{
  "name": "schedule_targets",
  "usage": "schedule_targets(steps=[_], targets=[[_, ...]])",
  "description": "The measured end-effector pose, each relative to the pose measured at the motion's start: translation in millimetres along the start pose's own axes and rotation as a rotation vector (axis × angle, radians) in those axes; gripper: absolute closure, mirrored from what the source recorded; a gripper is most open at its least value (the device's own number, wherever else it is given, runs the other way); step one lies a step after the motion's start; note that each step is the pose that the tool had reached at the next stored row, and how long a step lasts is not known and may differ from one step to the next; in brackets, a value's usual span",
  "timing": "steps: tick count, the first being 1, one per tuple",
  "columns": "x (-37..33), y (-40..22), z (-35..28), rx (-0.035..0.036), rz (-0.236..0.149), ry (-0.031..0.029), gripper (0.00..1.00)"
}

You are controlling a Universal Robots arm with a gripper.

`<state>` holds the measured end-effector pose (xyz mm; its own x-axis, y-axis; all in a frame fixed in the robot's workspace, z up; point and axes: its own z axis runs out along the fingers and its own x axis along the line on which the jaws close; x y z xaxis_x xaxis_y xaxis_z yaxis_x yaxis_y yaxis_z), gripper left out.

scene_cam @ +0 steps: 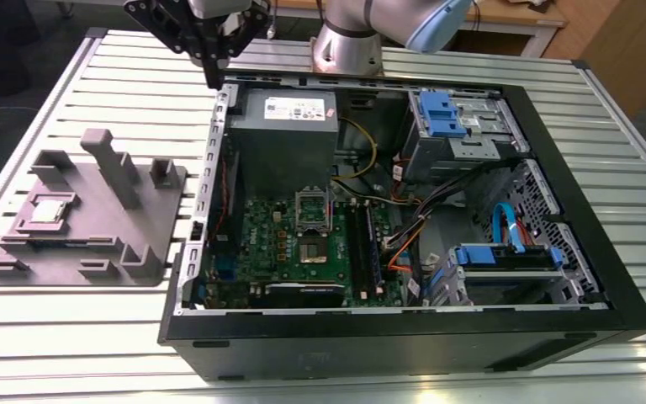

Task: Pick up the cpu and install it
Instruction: 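Reach for the cpu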

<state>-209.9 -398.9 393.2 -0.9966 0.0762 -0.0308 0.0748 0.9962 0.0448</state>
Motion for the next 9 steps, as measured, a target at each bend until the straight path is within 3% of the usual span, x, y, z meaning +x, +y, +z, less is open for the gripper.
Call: schedule_targets(steps=[9], targets=[[4.9, -0.4, -0.2, -0.0001, 0.000, -0.0006, 0.90]])
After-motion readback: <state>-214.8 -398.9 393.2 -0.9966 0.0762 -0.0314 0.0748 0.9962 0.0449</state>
